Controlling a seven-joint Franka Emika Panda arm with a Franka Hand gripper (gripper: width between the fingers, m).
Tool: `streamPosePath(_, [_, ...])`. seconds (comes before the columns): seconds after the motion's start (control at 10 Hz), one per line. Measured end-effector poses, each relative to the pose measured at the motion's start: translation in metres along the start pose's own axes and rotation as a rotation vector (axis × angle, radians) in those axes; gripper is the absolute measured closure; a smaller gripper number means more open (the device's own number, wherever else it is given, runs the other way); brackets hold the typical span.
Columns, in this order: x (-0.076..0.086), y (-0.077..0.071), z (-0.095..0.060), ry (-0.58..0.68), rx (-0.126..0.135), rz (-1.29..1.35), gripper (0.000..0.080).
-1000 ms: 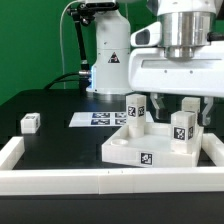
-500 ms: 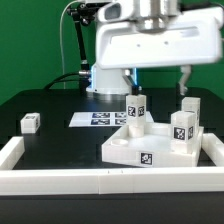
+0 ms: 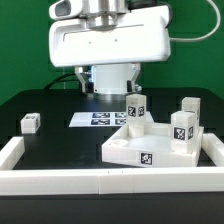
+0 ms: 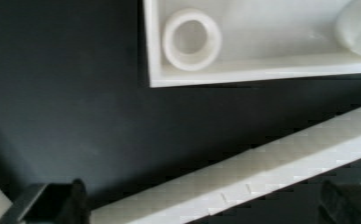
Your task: Assemble square table
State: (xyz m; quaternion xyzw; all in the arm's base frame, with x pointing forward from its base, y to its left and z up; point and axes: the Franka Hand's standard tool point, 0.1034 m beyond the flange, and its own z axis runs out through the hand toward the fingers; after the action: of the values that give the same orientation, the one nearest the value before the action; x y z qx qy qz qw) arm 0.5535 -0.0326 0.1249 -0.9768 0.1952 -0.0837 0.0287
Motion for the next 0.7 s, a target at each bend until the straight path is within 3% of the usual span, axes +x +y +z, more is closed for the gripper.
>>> streamPosePath(0.4, [0.0, 0.006, 0.009, -0.003, -0.015, -0.048, 0.015])
streamPosePath(0.5, [-0.003, 0.017, 0.014, 0.007, -0.028, -0.091, 0.015])
streamPosePath(0.7, [-0.015, 0.061, 0.022, 0.001, -0.062, -0.112, 0.015])
